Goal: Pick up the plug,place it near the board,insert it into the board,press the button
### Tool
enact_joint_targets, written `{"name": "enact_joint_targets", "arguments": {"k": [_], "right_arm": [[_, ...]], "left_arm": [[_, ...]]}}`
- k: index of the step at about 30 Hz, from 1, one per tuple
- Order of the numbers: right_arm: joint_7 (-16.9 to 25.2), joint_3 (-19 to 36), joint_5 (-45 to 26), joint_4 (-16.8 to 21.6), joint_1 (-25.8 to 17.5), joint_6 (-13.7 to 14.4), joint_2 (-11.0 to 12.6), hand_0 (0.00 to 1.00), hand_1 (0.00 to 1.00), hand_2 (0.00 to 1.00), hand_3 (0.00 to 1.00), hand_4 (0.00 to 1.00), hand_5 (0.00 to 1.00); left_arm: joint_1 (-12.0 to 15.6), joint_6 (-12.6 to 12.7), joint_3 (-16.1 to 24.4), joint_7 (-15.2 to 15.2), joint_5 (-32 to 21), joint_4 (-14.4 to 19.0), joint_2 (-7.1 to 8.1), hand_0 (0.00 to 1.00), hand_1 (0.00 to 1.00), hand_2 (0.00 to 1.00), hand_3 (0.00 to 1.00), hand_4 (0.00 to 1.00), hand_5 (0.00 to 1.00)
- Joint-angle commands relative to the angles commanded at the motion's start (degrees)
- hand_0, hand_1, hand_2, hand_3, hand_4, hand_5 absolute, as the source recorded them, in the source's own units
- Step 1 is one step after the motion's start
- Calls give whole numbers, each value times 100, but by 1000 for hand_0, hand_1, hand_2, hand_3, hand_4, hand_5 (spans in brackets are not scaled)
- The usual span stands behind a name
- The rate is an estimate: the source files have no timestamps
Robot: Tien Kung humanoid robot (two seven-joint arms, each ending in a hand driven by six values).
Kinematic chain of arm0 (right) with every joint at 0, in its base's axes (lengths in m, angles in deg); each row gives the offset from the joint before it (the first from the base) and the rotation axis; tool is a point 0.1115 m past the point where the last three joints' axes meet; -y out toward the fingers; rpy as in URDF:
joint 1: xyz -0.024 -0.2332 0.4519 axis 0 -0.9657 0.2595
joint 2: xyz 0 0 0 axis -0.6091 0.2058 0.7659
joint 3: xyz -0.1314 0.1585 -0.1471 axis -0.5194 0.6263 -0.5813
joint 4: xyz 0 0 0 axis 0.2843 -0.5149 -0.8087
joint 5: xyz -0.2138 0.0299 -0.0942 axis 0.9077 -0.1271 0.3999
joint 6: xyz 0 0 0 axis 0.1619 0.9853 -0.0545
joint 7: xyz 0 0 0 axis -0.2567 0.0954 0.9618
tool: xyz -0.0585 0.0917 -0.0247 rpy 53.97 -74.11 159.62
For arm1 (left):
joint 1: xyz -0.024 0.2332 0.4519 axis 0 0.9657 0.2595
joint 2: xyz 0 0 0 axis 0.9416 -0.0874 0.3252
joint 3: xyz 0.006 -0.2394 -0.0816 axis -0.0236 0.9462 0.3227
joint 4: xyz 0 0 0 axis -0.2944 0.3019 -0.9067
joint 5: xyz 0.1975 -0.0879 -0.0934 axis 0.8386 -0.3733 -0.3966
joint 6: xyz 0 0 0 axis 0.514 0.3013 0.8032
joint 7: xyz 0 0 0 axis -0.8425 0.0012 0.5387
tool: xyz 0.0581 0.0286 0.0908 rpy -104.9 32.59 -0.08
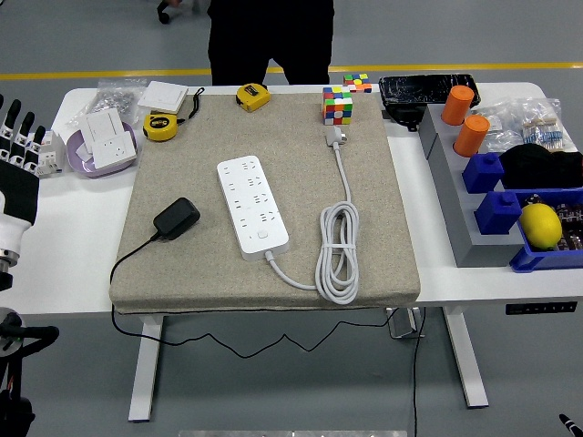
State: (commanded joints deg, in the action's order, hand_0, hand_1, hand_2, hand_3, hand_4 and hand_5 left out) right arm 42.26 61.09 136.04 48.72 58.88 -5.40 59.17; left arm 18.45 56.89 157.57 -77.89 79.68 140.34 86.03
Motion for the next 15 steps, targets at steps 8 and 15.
{"name": "enact_joint_targets", "arguments": {"k": [8, 15], "right_arm": [[329, 365, -574, 0, 2, 862, 22, 347, 336, 379, 322, 998, 403], [620, 620, -555, 0, 61, 1616, 68, 139, 154, 229, 197, 551, 299]], "left_arm": [[-48, 608, 343, 62, -1899, -519, 40, 286, 270, 307, 327, 998, 311], [-166, 1374, 488, 217, -2256, -987, 136, 163, 100, 160, 122, 753, 145]]}}
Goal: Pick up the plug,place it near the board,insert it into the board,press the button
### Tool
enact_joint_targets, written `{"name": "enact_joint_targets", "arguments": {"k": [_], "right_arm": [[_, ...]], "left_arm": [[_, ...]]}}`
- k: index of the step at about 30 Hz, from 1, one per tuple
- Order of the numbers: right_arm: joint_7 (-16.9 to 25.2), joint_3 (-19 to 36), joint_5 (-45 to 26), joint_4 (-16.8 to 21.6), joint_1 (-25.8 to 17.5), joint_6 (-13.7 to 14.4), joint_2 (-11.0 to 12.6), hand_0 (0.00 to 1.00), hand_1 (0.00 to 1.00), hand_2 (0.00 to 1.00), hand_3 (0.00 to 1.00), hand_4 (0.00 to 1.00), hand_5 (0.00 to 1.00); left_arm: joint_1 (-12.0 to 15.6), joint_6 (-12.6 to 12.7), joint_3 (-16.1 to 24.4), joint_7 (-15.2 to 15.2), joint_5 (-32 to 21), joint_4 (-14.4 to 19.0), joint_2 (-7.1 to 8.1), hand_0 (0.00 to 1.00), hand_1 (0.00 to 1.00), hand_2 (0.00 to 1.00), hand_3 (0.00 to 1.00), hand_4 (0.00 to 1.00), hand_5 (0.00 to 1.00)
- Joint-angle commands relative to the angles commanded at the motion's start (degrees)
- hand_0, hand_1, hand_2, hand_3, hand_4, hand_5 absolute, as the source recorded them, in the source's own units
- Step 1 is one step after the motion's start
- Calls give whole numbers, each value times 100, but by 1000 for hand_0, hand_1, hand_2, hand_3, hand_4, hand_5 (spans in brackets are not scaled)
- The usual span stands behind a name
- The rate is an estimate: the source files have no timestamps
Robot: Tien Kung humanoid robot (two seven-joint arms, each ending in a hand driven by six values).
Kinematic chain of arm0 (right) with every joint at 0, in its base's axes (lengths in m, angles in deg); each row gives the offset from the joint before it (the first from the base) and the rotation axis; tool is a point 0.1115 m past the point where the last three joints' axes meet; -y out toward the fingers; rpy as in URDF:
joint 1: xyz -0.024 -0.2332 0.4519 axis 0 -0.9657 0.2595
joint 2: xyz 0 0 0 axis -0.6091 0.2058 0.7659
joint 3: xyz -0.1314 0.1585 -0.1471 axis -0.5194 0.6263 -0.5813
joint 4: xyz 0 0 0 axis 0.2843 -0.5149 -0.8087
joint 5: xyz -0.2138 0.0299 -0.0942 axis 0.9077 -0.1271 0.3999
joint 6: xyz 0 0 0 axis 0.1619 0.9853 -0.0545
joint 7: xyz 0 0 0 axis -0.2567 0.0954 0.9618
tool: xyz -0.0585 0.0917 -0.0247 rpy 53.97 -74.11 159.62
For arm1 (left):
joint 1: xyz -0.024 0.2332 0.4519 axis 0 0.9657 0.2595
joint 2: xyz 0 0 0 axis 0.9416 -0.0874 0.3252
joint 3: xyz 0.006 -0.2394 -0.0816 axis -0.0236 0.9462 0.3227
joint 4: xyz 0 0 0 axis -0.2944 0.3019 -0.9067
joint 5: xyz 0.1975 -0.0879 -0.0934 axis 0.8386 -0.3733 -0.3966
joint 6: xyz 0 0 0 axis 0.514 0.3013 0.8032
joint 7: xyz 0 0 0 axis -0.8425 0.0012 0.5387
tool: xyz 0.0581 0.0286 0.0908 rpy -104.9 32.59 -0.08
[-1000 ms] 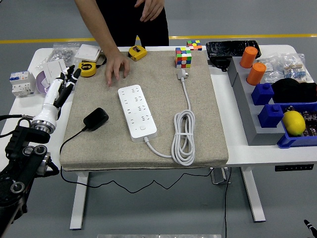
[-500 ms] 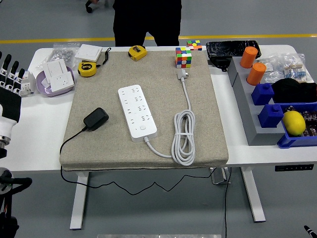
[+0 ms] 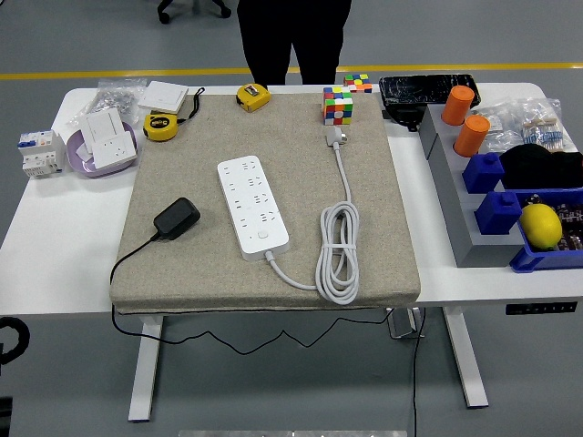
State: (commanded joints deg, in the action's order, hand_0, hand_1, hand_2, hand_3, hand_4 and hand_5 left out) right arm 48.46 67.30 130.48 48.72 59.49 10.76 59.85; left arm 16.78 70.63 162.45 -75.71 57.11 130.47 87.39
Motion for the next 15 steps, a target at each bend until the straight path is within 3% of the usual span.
{"name": "enact_joint_targets", "arguments": {"k": [1, 2, 7, 8, 10, 15], "right_arm": [[0, 51, 74, 0, 4, 74, 8, 139, 154, 229, 197, 551, 299], [4, 107, 154, 0, 8, 172, 14, 49, 47, 153, 100, 274, 60], [171, 228, 318, 0, 4, 884, 25, 49, 47, 153, 100, 274, 60], [214, 230, 302, 0, 5, 1025, 22, 2, 2, 49, 8, 384, 2], [273, 170, 193, 0, 13, 1201, 16, 2, 2, 49, 8, 384, 2], [367, -39, 79, 0, 32, 1203, 10, 2, 2, 16, 2, 365, 2]], "left_arm": [[-11, 95, 8, 11, 103, -64, 6, 163, 100, 160, 122, 753, 145], [-18, 179, 4, 32, 185, -125, 12, 90, 26, 85, 41, 689, 36], [-6, 477, 9, 94, 572, -285, -7, 90, 26, 85, 41, 689, 36], [-6, 508, -5, 101, 611, -309, 0, 70, 2, 26, 2, 721, 15], [-3, 579, -16, 129, 697, -341, 4, 70, 2, 26, 2, 721, 15], [-9, 705, -18, 242, 752, -414, 2, 65, 2, 5, 2, 739, 20]]}}
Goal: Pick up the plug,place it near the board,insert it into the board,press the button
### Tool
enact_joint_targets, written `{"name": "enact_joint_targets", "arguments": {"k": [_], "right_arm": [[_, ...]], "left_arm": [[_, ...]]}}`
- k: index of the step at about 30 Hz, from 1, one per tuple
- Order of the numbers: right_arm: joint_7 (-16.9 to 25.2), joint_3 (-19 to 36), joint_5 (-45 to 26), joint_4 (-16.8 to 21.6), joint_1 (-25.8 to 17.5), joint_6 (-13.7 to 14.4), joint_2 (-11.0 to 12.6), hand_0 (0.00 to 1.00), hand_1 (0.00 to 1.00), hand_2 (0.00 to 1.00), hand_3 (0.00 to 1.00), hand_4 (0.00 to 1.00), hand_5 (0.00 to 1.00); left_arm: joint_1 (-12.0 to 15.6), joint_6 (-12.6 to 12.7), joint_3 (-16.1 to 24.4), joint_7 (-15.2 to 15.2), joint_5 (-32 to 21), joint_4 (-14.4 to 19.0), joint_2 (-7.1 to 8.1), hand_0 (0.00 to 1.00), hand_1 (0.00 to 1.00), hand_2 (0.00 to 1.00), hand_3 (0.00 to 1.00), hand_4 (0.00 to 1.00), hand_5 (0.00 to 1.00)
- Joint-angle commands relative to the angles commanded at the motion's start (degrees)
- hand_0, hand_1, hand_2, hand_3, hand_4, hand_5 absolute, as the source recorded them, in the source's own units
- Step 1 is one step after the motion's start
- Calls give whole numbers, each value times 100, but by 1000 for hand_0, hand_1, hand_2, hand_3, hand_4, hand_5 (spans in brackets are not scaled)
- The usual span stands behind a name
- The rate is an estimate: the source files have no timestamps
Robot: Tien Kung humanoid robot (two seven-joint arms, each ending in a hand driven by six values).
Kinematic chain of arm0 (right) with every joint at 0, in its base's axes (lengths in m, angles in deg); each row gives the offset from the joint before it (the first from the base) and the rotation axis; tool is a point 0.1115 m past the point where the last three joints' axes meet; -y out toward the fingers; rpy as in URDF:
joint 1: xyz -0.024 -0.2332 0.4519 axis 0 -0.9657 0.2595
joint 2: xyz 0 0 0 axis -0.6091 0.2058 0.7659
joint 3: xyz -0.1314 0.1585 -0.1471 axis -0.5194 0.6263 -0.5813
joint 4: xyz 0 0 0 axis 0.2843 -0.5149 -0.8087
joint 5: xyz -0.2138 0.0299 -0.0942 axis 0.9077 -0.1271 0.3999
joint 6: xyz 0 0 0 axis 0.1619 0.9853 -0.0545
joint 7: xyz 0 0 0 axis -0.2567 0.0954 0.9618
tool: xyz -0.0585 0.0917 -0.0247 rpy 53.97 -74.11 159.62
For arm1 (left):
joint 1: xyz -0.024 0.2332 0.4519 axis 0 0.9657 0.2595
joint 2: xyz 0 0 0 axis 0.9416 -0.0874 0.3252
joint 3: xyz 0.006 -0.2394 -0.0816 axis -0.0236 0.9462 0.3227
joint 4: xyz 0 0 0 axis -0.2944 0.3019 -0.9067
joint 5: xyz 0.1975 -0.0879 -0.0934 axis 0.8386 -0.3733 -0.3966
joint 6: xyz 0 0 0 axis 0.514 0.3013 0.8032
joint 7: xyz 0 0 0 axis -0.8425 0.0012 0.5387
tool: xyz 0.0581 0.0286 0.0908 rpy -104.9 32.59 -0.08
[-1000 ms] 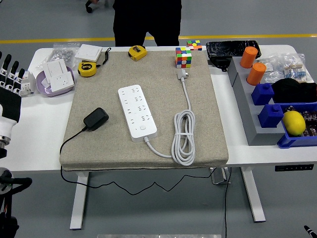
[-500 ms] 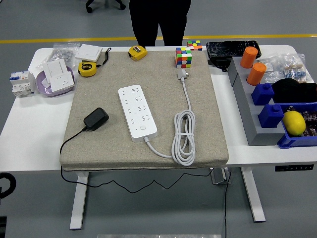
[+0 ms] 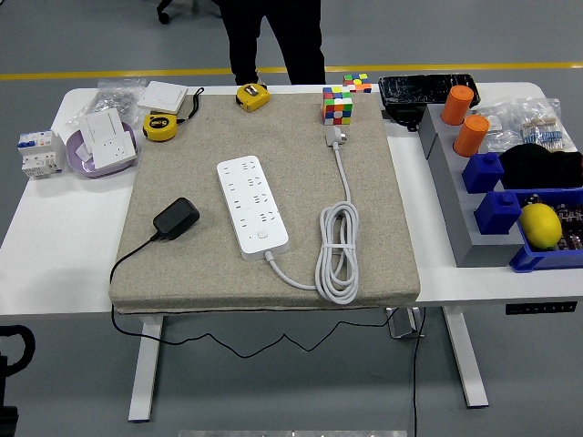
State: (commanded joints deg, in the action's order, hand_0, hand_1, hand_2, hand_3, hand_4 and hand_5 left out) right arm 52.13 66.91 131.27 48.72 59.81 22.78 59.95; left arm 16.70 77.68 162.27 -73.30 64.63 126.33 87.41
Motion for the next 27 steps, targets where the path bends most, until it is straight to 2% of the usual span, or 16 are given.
{"name": "enact_joint_targets", "arguments": {"k": [4, 5, 7, 10, 11, 16, 17, 23, 24, 27], "right_arm": [[-79, 121, 284, 0, 7, -71, -19, 2, 2, 16, 2, 365, 2], [-141, 156, 378, 0, 8, -97, -18, 2, 2, 61, 33, 393, 2], [-225, 215, 542, 0, 6, -96, -15, 2, 2, 61, 33, 393, 2], [-384, 122, 573, 0, 1, -329, 4, 2, 2, 61, 33, 393, 2], [-423, 100, 556, 0, 0, -420, 7, 191, 210, 278, 280, 998, 503], [-534, -4, 567, 0, 7, -794, 2, 191, 210, 278, 280, 998, 503], [-580, 11, 598, 0, 14, -910, -1, 719, 686, 655, 688, 998, 786], [-700, 20, 648, 0, 31, -1307, -11, 719, 686, 655, 688, 998, 786], [-735, 32, 661, 0, 30, -1392, -8, 998, 912, 862, 854, 998, 902], [-814, 43, 656, 0, 29, -1557, 0, 998, 912, 862, 854, 998, 902]], "left_arm": [[-19, -11, -20, -13, 131, -2, 10, 65, 2, 5, 2, 739, 20], [-23, 18, -19, 31, 173, 6, 7, 87, 2, 37, 7, 731, 14], [-26, -5, 0, 21, 282, 8, 0, 87, 2, 37, 7, 731, 14], [-6, -160, 10, -107, 533, 19, -1, 87, 2, 37, 7, 731, 14], [1, -213, 14, -154, 622, 28, 0, 228, 224, 240, 208, 872, 192], [-8, -487, 36, -372, 1207, 69, 5, 228, 224, 240, 208, 872, 192], [-19, -524, 37, -419, 1372, 70, 8, 704, 766, 677, 566, 998, 269], [-62, -625, 48, -612, 1990, 74, 5, 704, 766, 677, 566, 998, 269], [-64, -633, 59, -655, 2138, 74, 7, 998, 998, 998, 921, 998, 465], [-68, -597, 93, -755, 2514, 72, 20, 998, 998, 998, 921, 998, 465]]}}
